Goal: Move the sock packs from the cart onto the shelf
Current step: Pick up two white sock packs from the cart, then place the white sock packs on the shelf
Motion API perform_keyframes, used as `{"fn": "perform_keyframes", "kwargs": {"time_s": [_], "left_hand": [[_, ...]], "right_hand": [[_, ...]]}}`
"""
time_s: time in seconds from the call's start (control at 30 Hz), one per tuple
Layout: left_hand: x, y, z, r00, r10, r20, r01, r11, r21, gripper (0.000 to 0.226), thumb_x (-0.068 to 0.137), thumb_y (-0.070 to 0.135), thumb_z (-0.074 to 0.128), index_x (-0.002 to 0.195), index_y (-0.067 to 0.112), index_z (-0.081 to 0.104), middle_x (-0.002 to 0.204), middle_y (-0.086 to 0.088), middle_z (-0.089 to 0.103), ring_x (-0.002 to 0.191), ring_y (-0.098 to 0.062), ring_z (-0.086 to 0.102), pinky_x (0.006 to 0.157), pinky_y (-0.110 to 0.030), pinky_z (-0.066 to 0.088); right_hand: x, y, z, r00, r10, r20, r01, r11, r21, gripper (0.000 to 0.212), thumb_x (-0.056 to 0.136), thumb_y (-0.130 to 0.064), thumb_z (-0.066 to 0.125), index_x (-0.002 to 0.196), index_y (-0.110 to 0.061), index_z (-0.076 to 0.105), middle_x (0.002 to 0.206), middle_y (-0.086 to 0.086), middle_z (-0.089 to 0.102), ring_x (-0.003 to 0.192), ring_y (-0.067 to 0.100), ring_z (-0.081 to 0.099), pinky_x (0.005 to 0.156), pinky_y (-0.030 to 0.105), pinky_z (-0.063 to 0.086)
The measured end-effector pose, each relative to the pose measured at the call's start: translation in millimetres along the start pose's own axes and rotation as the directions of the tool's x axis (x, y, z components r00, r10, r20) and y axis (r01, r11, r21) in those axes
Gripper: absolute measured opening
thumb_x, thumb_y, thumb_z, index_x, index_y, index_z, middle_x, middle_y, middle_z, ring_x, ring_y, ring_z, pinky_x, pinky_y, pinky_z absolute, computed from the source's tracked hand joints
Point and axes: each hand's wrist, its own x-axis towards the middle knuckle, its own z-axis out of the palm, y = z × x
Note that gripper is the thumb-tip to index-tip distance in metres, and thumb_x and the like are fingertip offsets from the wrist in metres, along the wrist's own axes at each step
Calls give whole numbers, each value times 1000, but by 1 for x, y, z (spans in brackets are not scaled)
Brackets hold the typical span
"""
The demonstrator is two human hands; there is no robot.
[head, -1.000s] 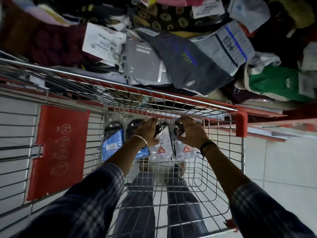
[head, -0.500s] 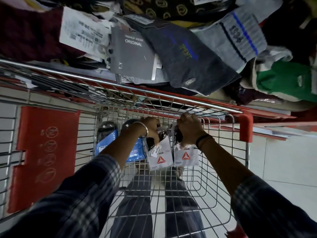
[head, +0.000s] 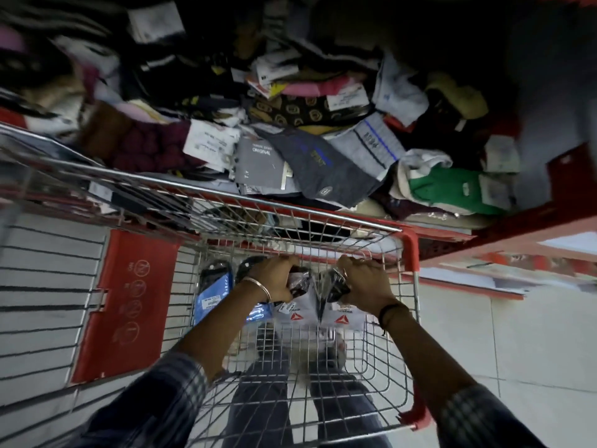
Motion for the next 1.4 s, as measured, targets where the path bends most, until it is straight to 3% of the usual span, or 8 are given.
{"fn": "perform_keyframes", "kwargs": {"time_s": [0.27,0.4,0.6,0.73,0.83,1.0,1.2,1.4], "left_hand": [[-66,45,-92,948,89,-306,-46,988,145,65,65,26,76,124,19,50,123,-4,44,105,-28,57,82,-36,53],[-101,67,-156,903,121,-411,-49,982,182,60,63,18,74,118,19,49,114,-4,45,100,-29,56,71,-34,48],[-155,105,-235,825,204,-526,-71,962,262,71,58,21,80,121,20,47,121,0,49,104,-26,56,70,-32,47],[-187,132,-280,745,278,-607,-109,948,300,67,55,17,78,116,22,50,113,2,51,97,-24,58,71,-32,49],[-204,153,-310,695,329,-639,-109,927,359,67,57,16,78,117,23,49,114,4,52,100,-20,55,70,-28,43],[-220,186,-351,589,424,-688,-119,888,445,66,60,14,77,119,22,48,116,1,53,96,-19,54,64,-29,37],[-207,218,-390,465,543,-699,-162,829,535,60,58,8,73,112,18,49,109,-4,53,91,-27,56,64,-41,50],[-179,240,-406,407,582,-704,-174,806,565,55,62,3,69,111,15,49,103,-6,52,82,-27,56,56,-38,48]], "right_hand": [[-46,-19,-115,976,-33,-217,28,999,-23,71,68,-40,76,129,-25,44,126,1,60,113,26,56,94,35,42],[-67,-29,-175,947,-67,-313,36,994,-104,69,64,-39,78,123,-25,44,121,3,62,107,28,58,93,36,42],[-106,-42,-264,900,-133,-416,77,986,-147,69,58,-43,81,115,-23,49,114,-2,64,103,26,60,86,34,42],[-141,-56,-321,832,-175,-526,89,979,-185,72,55,-47,83,114,-21,49,110,-1,65,100,26,61,84,35,44],[-163,-63,-355,787,-187,-588,77,975,-207,73,57,-47,84,116,-22,47,108,0,65,98,26,60,76,32,36],[-188,-64,-399,717,-185,-672,40,973,-226,81,59,-43,84,126,-22,44,117,0,62,103,25,59,85,35,39],[-198,-47,-443,600,-177,-780,-49,966,-256,81,55,-44,85,121,-17,47,114,7,64,100,32,60,74,35,36],[-193,-35,-465,583,-164,-796,-74,965,-253,85,52,-46,87,121,-17,47,113,4,64,100,32,60,85,41,41]]}}
